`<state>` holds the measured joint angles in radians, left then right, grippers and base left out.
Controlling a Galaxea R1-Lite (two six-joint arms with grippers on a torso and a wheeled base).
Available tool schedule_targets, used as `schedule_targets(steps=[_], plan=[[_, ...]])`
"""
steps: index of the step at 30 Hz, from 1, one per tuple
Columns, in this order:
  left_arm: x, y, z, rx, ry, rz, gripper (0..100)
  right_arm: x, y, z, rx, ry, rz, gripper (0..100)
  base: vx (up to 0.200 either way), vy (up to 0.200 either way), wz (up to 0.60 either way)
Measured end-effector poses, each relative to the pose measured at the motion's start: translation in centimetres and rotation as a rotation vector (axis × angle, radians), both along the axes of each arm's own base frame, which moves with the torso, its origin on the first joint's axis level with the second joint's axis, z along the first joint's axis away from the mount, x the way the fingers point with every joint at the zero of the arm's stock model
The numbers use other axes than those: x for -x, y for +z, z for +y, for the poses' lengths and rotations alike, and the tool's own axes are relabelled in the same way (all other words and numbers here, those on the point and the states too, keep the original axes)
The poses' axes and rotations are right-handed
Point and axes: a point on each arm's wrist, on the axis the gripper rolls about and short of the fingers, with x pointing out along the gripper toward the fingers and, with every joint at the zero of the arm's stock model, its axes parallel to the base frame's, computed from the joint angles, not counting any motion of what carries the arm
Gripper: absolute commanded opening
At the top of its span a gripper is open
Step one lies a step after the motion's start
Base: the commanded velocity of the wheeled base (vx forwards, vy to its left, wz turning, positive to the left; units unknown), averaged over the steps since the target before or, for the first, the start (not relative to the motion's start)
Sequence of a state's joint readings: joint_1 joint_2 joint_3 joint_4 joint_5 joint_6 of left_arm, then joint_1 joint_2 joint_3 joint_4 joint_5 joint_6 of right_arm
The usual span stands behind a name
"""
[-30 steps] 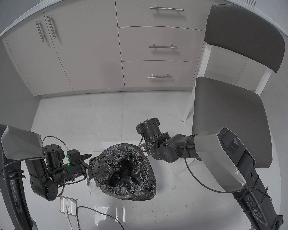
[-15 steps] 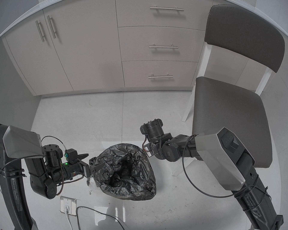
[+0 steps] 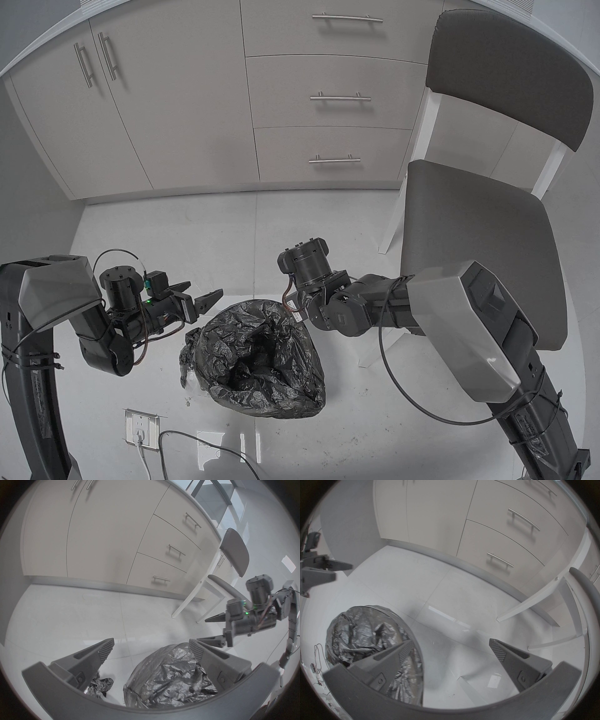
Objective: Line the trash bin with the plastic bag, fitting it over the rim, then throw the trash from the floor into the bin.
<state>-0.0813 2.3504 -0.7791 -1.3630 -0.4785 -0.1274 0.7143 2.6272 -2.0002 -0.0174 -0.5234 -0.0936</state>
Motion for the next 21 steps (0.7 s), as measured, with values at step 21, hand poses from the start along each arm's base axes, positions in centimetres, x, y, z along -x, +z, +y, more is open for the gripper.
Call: schedule_targets(steps=[21], plan=[[-3.5,-4.8,-2.1,-0.01,-0.033,0.12,100,-0.1,0.2,-0.1,-0.022,-0.012,-0.003,100,0.0,0.0,0.0]])
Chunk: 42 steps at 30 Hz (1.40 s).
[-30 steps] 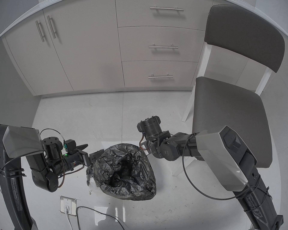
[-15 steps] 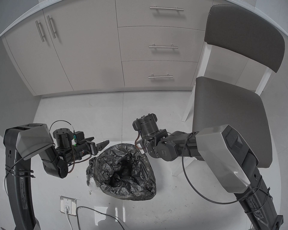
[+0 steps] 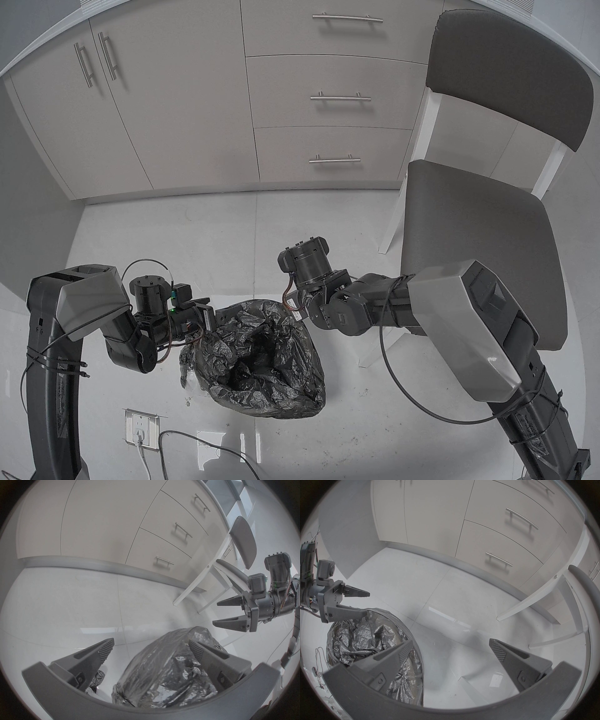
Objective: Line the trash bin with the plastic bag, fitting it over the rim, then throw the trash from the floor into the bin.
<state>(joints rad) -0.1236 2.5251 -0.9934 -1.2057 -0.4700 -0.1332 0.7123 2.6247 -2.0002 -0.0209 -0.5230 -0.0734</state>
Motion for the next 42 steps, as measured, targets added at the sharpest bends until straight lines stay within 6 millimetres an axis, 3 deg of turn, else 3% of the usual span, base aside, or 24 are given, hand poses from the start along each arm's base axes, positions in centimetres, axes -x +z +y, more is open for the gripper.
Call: schedule_targets(steps=[22,42], plan=[[-2.9,-0.8,0.3,-0.025,0.084,0.026,100,-0.1,-0.5,-0.1,-0.005,-0.008,0.007,100,0.0,0.0,0.0],[-1.7,1.2,0.0,-0.019,0.078,0.013,100,-0.2,-0.8,-0.1,0.0,-0.009,0.012,100,0.0,0.0,0.0]])
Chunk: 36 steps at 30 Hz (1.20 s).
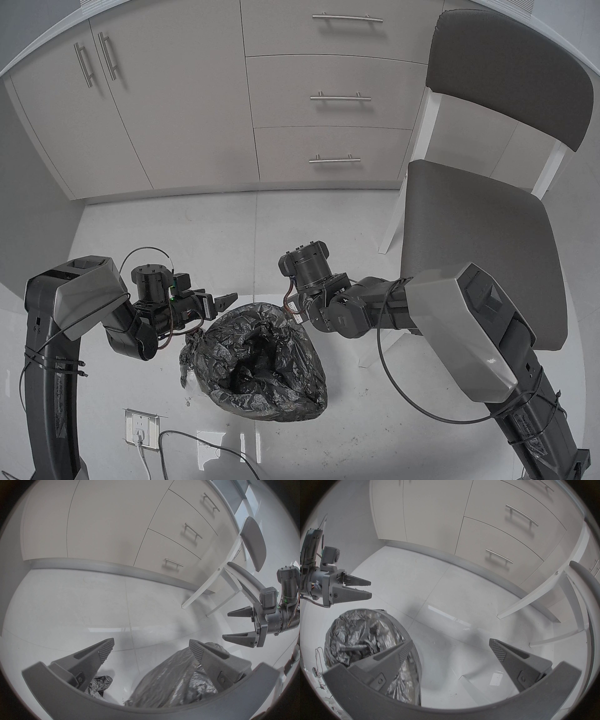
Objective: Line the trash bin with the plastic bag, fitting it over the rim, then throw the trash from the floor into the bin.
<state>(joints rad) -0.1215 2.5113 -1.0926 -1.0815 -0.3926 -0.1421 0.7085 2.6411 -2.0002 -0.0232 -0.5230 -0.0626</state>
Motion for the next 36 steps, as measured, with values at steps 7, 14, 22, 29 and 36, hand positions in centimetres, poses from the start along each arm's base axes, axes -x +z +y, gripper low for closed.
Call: schedule_targets(steps=[7,14,22,29,36], plan=[[0.7,-0.2,0.2,-0.002,0.002,0.016,100,0.0,-0.1,0.0,0.002,0.0,0.002,100,0.0,0.0,0.0],[3.9,-0.5,-0.6,0.001,-0.03,0.001,100,0.3,-0.6,0.4,0.008,0.009,0.008,100,0.0,0.0,0.0],[9.1,-0.6,-3.0,0.0,-0.126,-0.034,100,0.8,-1.0,1.1,0.016,0.025,0.015,100,0.0,0.0,0.0],[9.4,-2.7,-3.1,-0.091,-0.162,-0.019,100,1.1,-1.2,1.4,0.018,0.032,0.018,100,0.0,0.0,0.0],[7.5,-4.7,-2.1,-0.125,-0.124,0.067,100,1.1,-1.3,1.4,0.018,0.033,0.018,100,0.0,0.0,0.0]])
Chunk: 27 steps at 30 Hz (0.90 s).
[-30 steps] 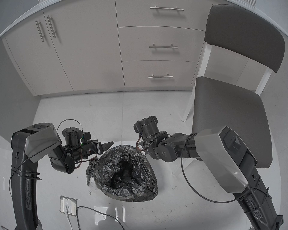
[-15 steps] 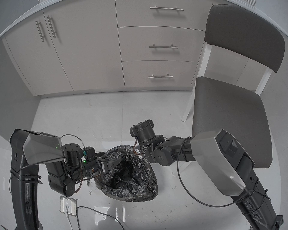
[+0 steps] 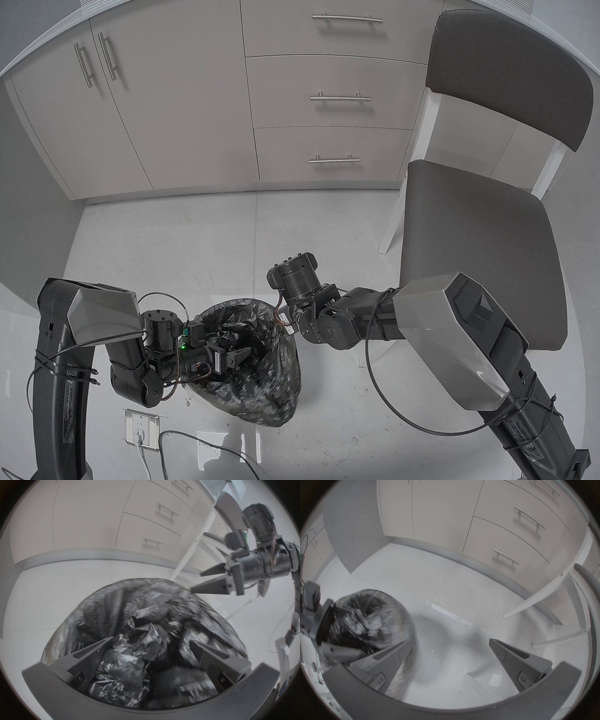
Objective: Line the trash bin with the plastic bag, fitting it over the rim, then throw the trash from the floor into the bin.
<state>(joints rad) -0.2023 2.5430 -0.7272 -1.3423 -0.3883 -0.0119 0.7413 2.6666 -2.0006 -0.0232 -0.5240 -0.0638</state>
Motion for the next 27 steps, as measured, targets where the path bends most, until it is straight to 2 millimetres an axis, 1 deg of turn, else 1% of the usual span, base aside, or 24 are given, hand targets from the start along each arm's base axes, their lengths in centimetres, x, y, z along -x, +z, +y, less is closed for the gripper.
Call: schedule_targets(steps=[5,9,11,21,27], plan=[[-1.1,-0.1,0.6,-0.022,0.061,-0.006,100,-0.2,-0.5,-0.2,0.009,-0.005,0.009,100,0.0,0.0,0.0],[-1.2,0.0,0.7,-0.02,0.066,-0.012,100,-0.4,-0.7,-0.4,0.01,-0.01,0.011,100,0.0,0.0,0.0],[-1.2,0.1,0.4,-0.016,0.059,-0.014,100,-0.3,-0.7,-0.4,0.011,-0.009,0.012,100,0.0,0.0,0.0],[0.3,1.2,-1.0,0.006,0.028,0.01,100,-0.5,-0.7,-0.5,0.01,-0.014,0.01,100,0.0,0.0,0.0],[0.7,1.7,-1.2,0.006,0.022,0.01,100,-0.5,-0.6,-0.5,0.009,-0.014,0.009,100,0.0,0.0,0.0]])
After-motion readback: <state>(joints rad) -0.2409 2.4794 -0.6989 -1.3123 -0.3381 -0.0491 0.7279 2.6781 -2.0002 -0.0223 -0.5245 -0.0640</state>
